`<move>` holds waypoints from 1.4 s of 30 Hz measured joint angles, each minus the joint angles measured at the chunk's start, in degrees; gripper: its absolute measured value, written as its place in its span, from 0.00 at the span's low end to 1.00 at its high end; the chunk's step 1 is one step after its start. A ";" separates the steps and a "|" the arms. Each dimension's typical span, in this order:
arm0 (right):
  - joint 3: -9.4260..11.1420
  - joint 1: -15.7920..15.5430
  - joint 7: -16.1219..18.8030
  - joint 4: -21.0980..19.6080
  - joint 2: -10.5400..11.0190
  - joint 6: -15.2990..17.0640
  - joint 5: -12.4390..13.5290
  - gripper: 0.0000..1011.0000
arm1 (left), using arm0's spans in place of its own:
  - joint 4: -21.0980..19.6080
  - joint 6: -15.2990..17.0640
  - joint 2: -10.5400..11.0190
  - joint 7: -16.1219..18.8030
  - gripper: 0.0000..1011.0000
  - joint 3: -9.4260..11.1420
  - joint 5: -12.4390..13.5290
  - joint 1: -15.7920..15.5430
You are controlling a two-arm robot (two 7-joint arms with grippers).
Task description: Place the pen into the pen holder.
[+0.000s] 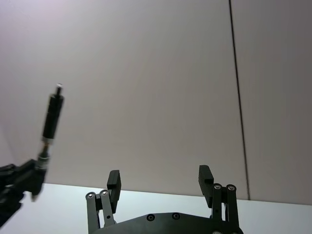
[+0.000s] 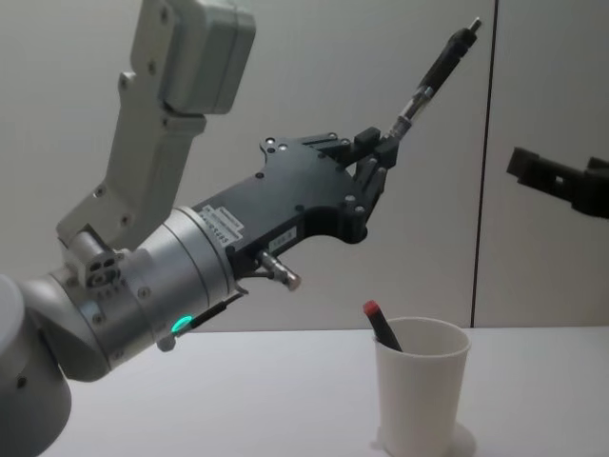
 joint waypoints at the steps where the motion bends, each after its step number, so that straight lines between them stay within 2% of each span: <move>1: 0.09 -0.11 0.80 -0.28 0.17 0.15 0.72 0.99 | 0.04 -0.04 -0.01 -0.06 0.12 0.00 0.00 -0.03; 7: 0.66 -0.99 5.99 -2.29 1.37 1.83 6.17 0.99 | 0.15 -0.19 -0.05 -0.18 0.12 0.01 0.00 -0.11; 11: 0.86 -1.20 7.70 -3.23 1.74 2.71 8.47 0.99 | 0.19 -0.25 -0.07 -0.24 0.12 0.01 0.01 -0.13; 14: 0.98 -1.35 9.50 -4.30 2.06 4.01 11.16 0.99 | 0.21 -0.29 -0.08 -0.28 0.12 0.00 0.01 -0.14; 25: 0.74 -1.14 11.84 -6.13 2.26 6.70 16.09 0.99 | 0.28 -0.38 -0.12 -0.35 0.12 0.00 0.01 -0.19; 35: 0.31 -0.50 12.23 -6.71 2.07 8.42 18.38 0.99 | 0.30 -0.42 -0.12 -0.40 0.12 0.00 0.01 -0.22; 42: -0.02 -0.18 11.74 -6.66 1.96 8.61 18.41 0.99 | 0.30 -0.41 -0.12 -0.40 0.12 0.00 0.01 -0.21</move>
